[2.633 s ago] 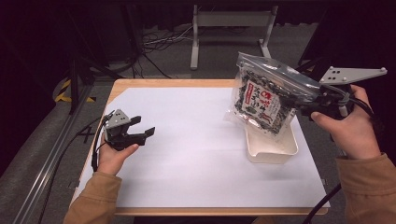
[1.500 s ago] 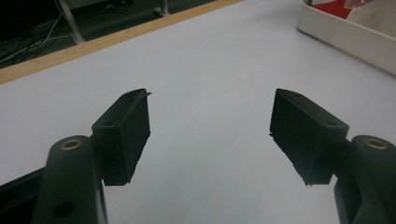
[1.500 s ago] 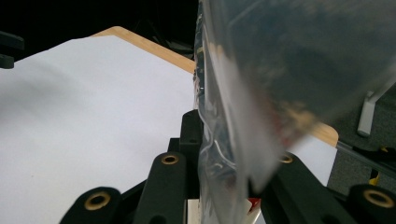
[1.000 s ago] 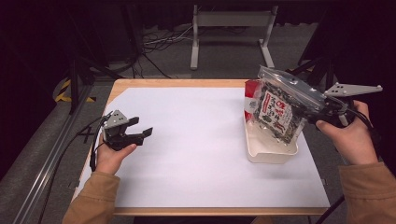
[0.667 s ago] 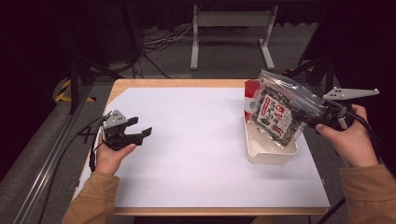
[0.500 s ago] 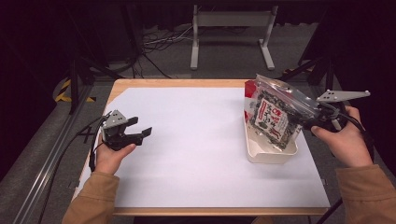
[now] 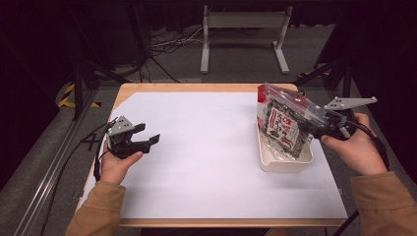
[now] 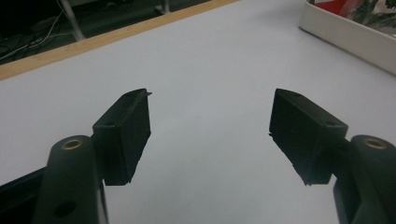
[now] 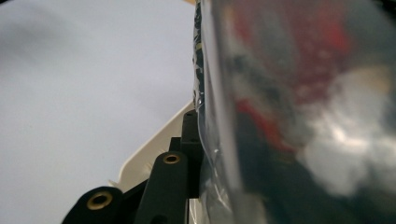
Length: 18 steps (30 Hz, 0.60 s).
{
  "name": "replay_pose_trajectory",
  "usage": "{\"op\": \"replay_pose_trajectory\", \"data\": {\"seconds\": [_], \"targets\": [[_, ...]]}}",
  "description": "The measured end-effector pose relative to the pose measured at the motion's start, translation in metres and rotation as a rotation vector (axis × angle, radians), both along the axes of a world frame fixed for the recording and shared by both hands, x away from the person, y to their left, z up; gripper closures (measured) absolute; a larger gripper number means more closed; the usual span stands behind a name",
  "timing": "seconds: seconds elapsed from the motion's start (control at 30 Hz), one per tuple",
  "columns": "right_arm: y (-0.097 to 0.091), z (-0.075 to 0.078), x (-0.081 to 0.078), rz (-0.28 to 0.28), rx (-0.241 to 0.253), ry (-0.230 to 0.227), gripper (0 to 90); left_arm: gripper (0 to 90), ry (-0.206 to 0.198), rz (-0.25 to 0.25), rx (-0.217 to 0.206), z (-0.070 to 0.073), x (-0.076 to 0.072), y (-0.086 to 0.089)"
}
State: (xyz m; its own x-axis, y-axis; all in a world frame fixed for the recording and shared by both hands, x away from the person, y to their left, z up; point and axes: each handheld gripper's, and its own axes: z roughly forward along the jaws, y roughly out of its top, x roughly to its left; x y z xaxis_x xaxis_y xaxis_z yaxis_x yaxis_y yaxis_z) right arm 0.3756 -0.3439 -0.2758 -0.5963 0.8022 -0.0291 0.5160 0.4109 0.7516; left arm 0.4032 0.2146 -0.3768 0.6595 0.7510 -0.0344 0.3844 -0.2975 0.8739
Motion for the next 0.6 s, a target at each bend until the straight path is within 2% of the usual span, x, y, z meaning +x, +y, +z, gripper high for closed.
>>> {"op": "replay_pose_trajectory", "data": {"seconds": [0.07, 0.17, 0.3, 0.37, 0.53, 0.57, 0.6], "targets": [[0.001, -0.003, 0.001, -0.010, 0.001, 0.015, 76.9, 29.5, -0.001, 0.000, 0.001, 0.000, 0.000, 0.000], [-0.010, -0.010, -0.001, -0.023, 0.034, 0.040, 76.9, 29.6, 0.003, -0.001, 0.004, -0.001, 0.001, -0.001], [-0.021, -0.017, -0.002, -0.025, 0.084, 0.040, 76.8, 29.5, 0.005, -0.004, 0.007, -0.001, 0.001, -0.001], [-0.022, -0.018, -0.003, -0.025, 0.088, 0.037, 76.7, 29.5, 0.005, -0.004, 0.006, -0.001, 0.001, -0.001], [-0.023, -0.019, -0.006, -0.030, 0.132, -0.029, 75.9, 29.3, 0.007, 0.000, 0.012, -0.004, -0.002, 0.001], [-0.023, -0.019, -0.006, -0.030, 0.132, -0.029, 75.9, 29.3, 0.007, 0.000, 0.012, -0.004, -0.002, 0.001], [-0.022, -0.018, -0.007, -0.035, 0.142, -0.056, 75.0, 29.2, 0.013, 0.002, 0.016, -0.006, -0.004, 0.002]]}}
